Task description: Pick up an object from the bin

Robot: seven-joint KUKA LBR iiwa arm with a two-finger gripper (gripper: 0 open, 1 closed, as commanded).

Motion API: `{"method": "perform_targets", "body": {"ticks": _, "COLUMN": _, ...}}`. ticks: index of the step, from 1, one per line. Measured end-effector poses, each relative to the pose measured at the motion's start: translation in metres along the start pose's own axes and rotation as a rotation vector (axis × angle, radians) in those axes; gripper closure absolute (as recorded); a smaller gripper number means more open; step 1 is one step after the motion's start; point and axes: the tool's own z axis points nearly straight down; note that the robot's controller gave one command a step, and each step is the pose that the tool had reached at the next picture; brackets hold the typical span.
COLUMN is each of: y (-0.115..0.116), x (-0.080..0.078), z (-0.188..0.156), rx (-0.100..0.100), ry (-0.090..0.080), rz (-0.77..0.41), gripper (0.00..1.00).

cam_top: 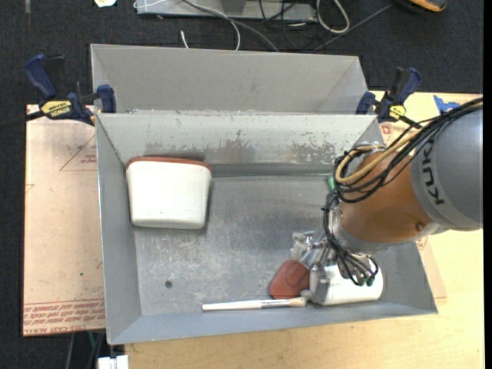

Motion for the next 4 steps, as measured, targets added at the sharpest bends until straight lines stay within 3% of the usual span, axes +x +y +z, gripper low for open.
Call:
{"method": "perform_targets", "body": {"ticks": 2, "y": 0.000, "x": 0.000, "z": 0.000, "rx": 0.000, "ry": 0.000, "rz": 0.000, "gripper": 1.00}}
{"method": "perform_targets", "body": {"ticks": 3, "y": -0.012, "x": -0.046, "z": 0.002, "rx": -0.041, "ry": 0.002, "rz": -0.199, "gripper": 1.00}}
{"method": "perform_targets", "body": {"ticks": 4, "y": -0.012, "x": -0.046, "z": 0.002, "rx": -0.041, "ry": 0.002, "rz": -0.199, "gripper": 1.00}}
